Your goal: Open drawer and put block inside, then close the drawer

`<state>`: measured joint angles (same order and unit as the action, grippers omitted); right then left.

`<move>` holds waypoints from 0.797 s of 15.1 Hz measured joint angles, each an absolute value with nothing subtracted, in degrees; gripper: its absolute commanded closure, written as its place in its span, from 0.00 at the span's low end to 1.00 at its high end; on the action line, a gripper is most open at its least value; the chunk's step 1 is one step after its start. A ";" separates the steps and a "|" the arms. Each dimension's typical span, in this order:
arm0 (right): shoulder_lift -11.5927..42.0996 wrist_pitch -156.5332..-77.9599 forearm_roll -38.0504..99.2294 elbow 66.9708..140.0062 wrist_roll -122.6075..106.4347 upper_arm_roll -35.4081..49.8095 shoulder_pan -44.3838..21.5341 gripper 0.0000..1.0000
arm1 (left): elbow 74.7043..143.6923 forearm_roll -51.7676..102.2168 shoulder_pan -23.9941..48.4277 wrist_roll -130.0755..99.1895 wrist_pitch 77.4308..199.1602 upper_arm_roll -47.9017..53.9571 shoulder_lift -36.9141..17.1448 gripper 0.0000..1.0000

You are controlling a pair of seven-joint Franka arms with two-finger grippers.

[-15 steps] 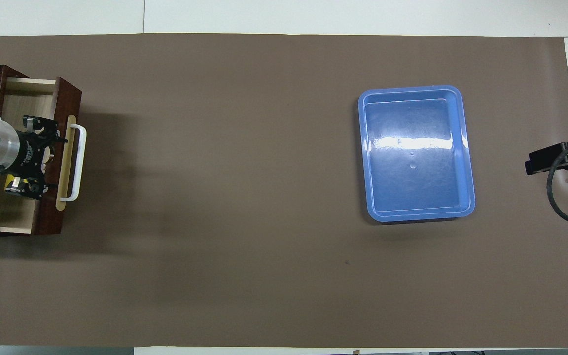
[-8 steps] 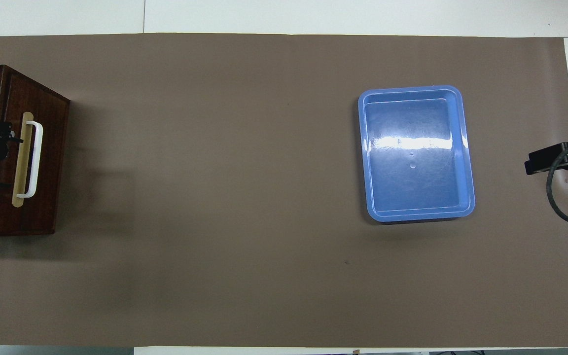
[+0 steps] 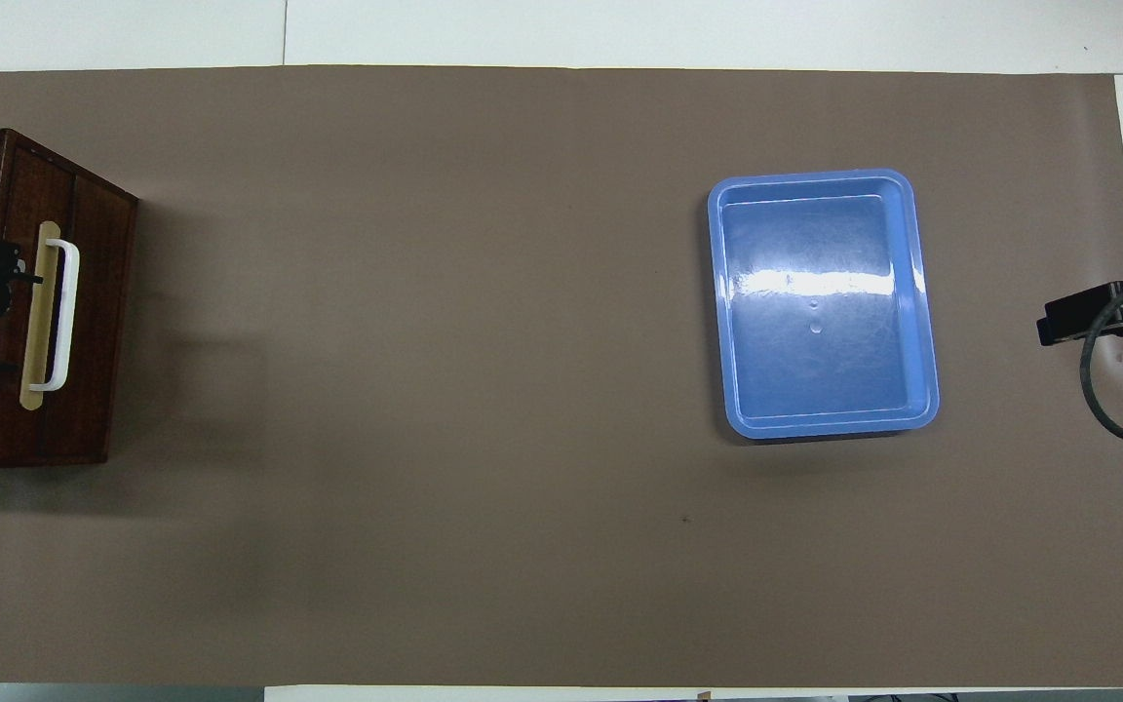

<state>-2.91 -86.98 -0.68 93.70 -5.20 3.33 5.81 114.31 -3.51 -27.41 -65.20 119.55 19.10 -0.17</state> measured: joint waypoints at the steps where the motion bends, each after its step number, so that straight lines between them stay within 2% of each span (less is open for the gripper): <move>1: -2.91 -86.98 -0.68 93.70 -5.20 3.33 5.81 0.00 | 114.19 -3.62 -27.40 -64.82 119.14 19.17 -0.18 0.00; 5: -2.91 -86.98 -0.68 93.70 -5.20 3.33 5.81 0.00 | 110.43 -3.93 -24.05 -62.40 109.86 19.87 0.74 0.00; 8: -2.91 -86.98 -0.68 93.70 -5.20 3.33 5.81 0.00 | 107.93 -3.73 -17.85 -59.38 100.55 20.31 3.63 0.00; 12: -2.91 -86.98 -0.68 93.70 -5.20 3.33 5.81 0.00 | 105.10 -0.62 -14.37 -47.55 91.27 20.40 6.44 0.00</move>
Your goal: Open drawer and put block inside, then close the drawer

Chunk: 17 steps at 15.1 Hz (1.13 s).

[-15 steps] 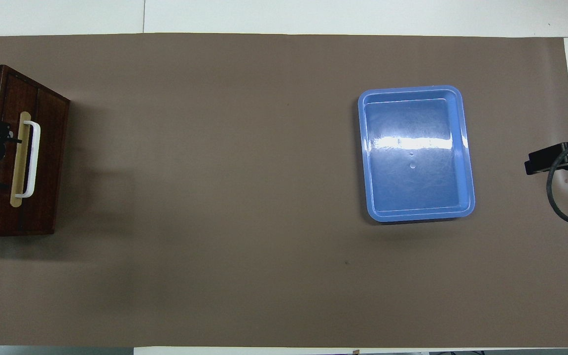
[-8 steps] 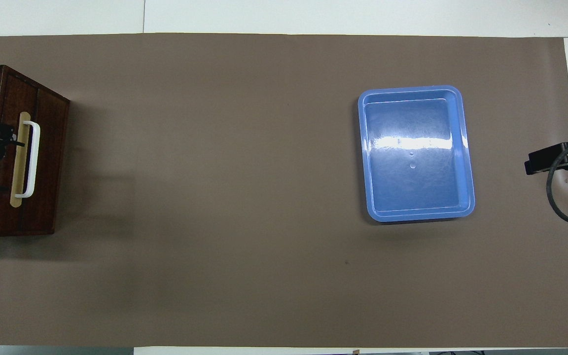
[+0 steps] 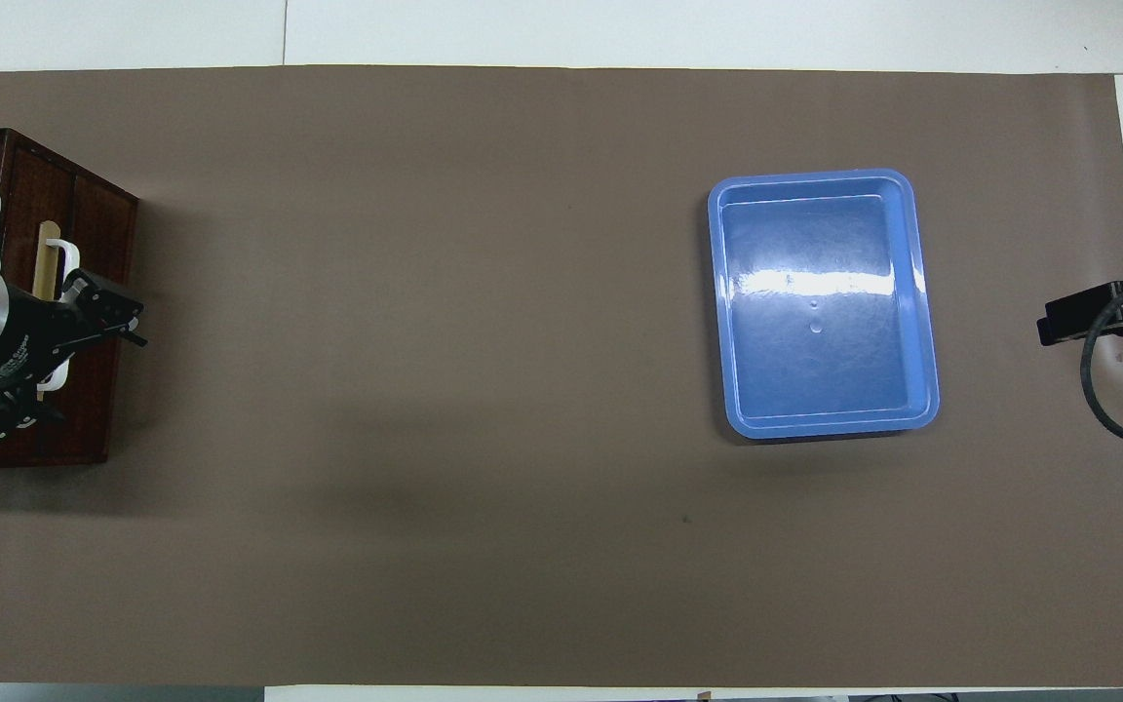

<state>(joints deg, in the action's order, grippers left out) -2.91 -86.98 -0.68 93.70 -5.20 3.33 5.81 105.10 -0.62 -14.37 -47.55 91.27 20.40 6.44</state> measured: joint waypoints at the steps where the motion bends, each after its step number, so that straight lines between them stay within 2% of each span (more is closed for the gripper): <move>1: -2.91 -86.98 -0.68 93.70 -5.20 3.33 5.81 0.00 | 104.72 -0.46 -13.83 -45.09 90.39 20.43 6.73 0.00; 5: -2.91 -86.98 -0.68 93.70 -5.20 3.33 5.81 0.00 | 104.61 -0.30 -8.34 -32.53 89.49 18.50 6.49 0.00; 9: -2.91 -86.98 -0.68 93.70 -5.20 3.33 5.81 0.00 | 103.86 -0.29 2.20 -18.64 89.57 8.21 4.38 0.00; 17: -2.91 -86.98 -0.68 93.70 -5.20 3.32 5.81 0.00 | 97.68 -0.29 3.23 -12.26 87.71 6.81 1.91 0.00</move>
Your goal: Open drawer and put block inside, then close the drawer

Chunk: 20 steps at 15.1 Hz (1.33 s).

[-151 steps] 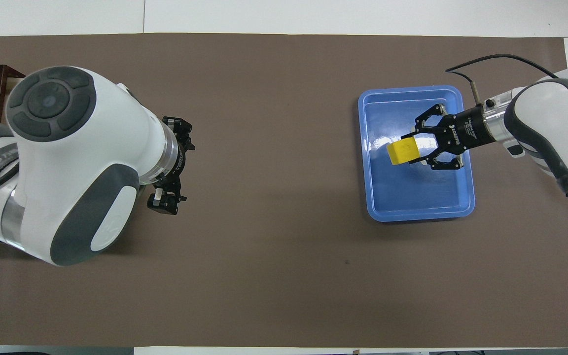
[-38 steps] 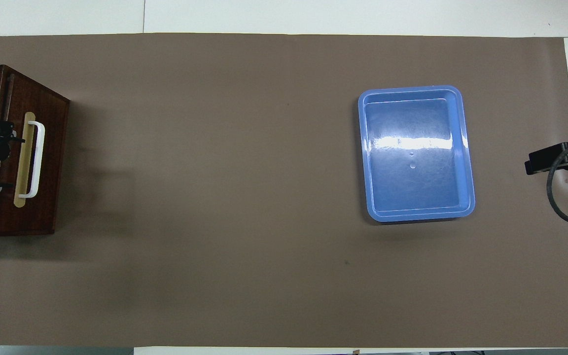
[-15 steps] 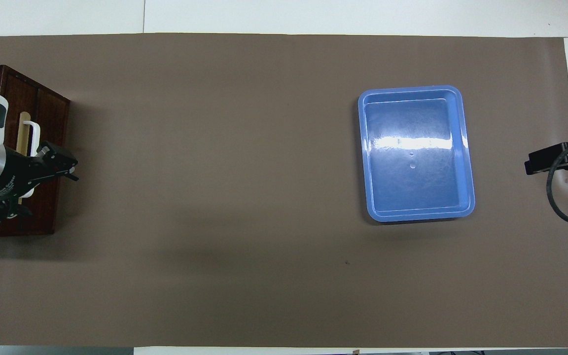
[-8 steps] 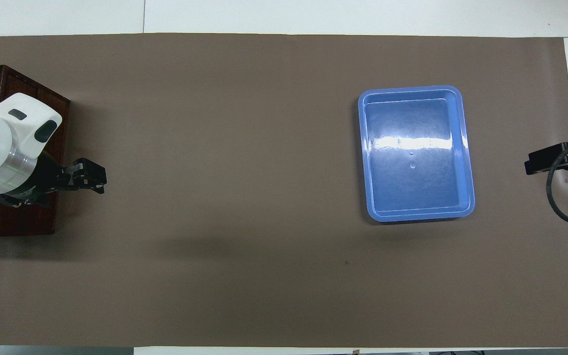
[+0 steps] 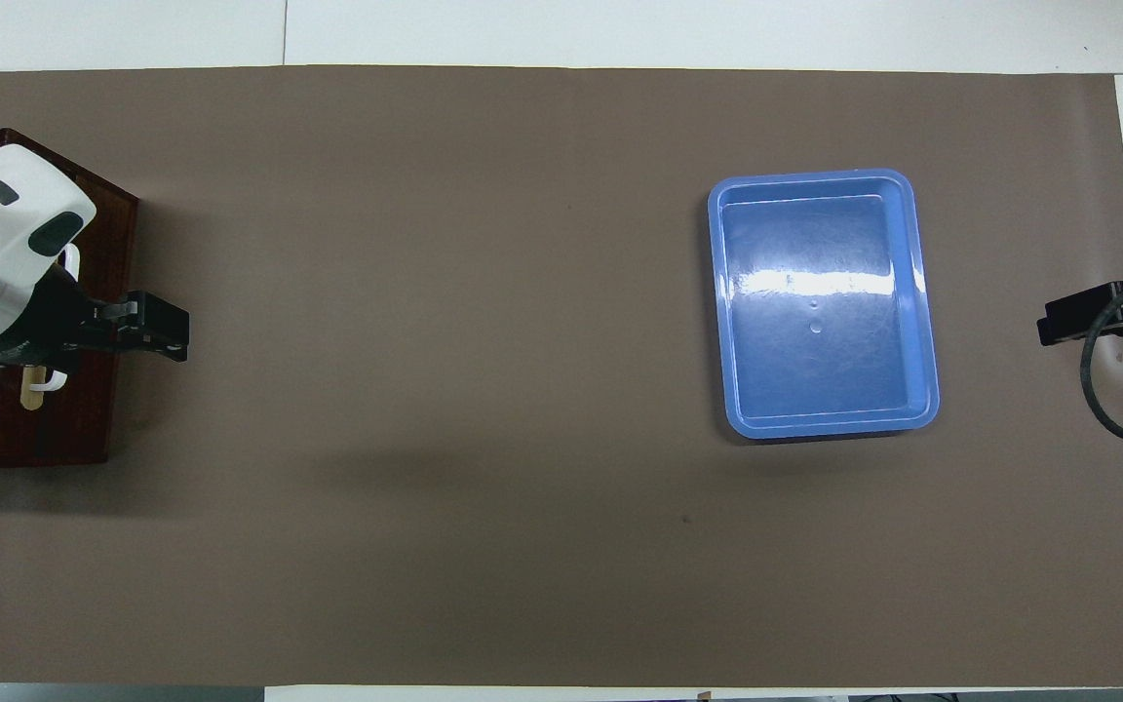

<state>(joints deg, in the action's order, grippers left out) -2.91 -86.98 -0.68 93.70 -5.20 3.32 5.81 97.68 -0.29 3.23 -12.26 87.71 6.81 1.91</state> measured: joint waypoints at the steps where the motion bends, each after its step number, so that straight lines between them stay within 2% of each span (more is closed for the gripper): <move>1: -2.91 -86.98 -0.68 93.70 -5.20 3.31 5.81 0.00 | 97.60 -0.29 3.22 -12.25 87.59 6.87 1.74 0.00; 20: -2.93 -86.98 -0.68 93.70 -5.20 3.29 5.82 0.00 | 94.94 0.09 -1.14 -2.32 85.71 8.18 1.25 0.00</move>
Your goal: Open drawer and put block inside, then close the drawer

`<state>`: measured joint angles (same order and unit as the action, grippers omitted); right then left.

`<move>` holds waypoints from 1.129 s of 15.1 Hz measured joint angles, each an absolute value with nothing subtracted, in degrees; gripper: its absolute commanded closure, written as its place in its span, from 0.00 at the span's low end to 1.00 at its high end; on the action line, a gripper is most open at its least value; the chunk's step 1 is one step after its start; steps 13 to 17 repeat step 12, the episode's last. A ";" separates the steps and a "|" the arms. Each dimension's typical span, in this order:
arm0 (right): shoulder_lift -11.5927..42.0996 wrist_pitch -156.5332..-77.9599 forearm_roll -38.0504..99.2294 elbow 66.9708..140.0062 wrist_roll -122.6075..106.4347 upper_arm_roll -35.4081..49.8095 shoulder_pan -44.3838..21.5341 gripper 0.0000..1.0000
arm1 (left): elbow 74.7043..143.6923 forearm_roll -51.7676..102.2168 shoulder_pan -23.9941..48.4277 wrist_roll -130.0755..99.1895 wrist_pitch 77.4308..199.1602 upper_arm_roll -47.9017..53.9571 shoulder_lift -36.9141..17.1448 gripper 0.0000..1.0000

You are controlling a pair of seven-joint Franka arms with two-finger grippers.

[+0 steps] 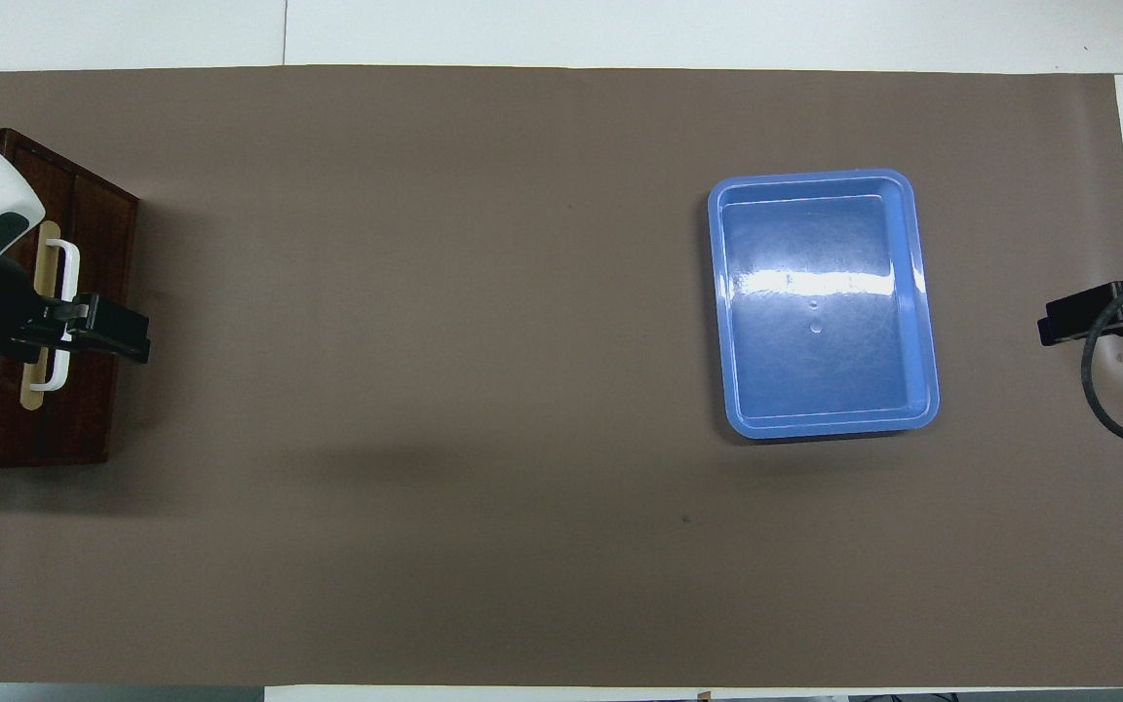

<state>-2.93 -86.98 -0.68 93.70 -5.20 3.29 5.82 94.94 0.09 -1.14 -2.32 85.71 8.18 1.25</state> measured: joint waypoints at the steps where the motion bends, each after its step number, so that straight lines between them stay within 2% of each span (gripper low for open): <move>1: -2.93 -86.98 -0.68 93.70 -5.20 3.29 5.83 0.00 | 94.91 0.10 -1.14 -2.42 86.01 8.18 1.24 0.00; 17: -2.94 -86.98 -0.68 93.70 -5.20 3.29 5.83 0.00 | 94.88 0.10 -1.97 -2.55 88.14 8.11 1.22 0.00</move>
